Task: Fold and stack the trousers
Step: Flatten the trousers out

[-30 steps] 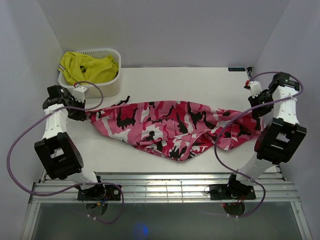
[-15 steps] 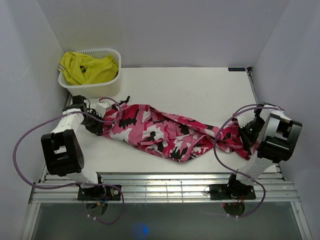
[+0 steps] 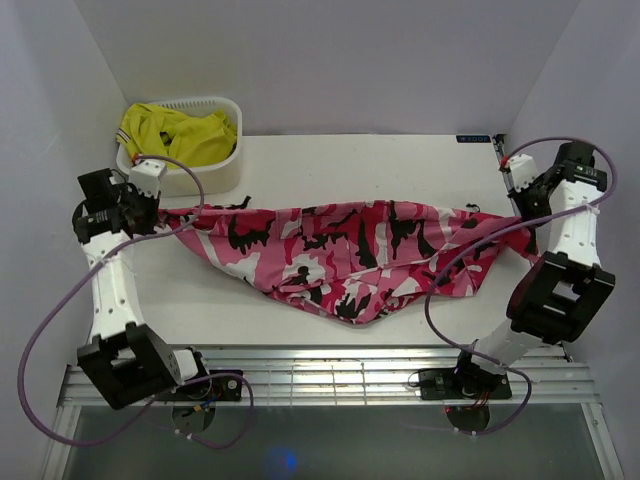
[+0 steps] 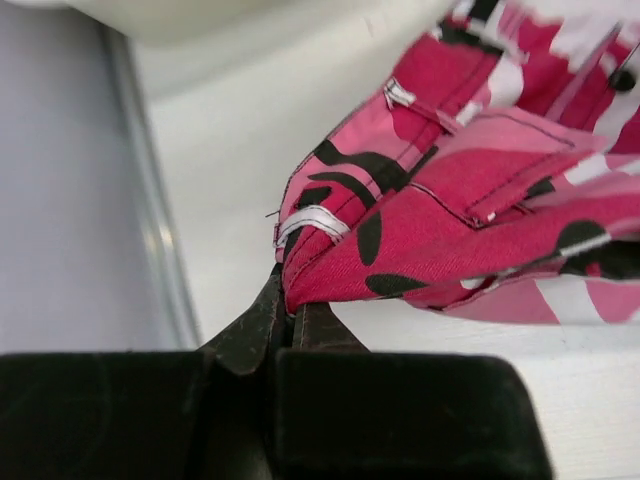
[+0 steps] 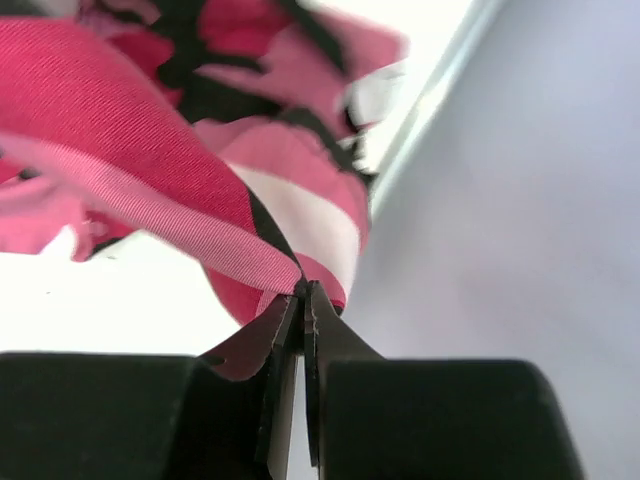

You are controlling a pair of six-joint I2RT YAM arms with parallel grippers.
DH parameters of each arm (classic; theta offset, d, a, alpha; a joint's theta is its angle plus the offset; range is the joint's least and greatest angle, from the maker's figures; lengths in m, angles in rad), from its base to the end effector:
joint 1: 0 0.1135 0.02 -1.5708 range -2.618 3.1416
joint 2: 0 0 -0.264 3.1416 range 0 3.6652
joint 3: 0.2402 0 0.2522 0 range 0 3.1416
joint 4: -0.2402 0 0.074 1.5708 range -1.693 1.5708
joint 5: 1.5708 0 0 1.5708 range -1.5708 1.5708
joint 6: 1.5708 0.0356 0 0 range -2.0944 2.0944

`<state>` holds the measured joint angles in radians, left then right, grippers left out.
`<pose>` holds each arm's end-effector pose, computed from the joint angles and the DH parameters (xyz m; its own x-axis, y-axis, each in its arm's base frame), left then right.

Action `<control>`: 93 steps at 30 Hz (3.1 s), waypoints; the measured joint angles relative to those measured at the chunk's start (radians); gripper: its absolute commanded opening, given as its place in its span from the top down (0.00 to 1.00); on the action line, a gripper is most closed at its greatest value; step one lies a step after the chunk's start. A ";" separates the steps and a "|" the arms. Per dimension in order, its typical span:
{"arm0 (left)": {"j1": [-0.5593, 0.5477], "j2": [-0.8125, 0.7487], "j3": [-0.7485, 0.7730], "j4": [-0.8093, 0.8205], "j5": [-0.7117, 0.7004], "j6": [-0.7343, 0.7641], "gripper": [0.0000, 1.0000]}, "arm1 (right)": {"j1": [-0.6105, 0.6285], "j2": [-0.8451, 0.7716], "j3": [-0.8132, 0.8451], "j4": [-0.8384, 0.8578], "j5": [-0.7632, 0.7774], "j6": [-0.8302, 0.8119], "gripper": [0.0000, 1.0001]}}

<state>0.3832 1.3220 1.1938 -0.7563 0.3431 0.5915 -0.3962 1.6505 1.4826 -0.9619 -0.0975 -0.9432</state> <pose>0.2584 0.0912 0.3144 -0.6817 0.2914 -0.6711 0.2719 0.9525 0.1373 0.3143 -0.1277 0.2959 -0.7698 -0.5512 -0.3219 -0.4723 0.8311 -0.2938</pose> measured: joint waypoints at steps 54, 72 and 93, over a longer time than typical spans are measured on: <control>0.068 0.136 0.290 -0.243 0.055 0.141 0.02 | 0.024 0.068 0.237 -0.042 0.003 -0.040 0.09; 0.081 -0.032 -0.275 -0.357 0.069 0.746 0.02 | 0.147 -0.262 -0.610 -0.020 -0.034 -0.198 0.06; 0.332 0.059 -0.208 -0.177 0.169 0.713 0.02 | 0.210 -0.296 -0.604 0.238 0.138 -0.197 0.92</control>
<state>0.7151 1.3811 0.9863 -0.9337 0.5117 1.3041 -0.1860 1.3544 0.8783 -0.7238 0.0410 -1.1404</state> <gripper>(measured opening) 0.978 0.078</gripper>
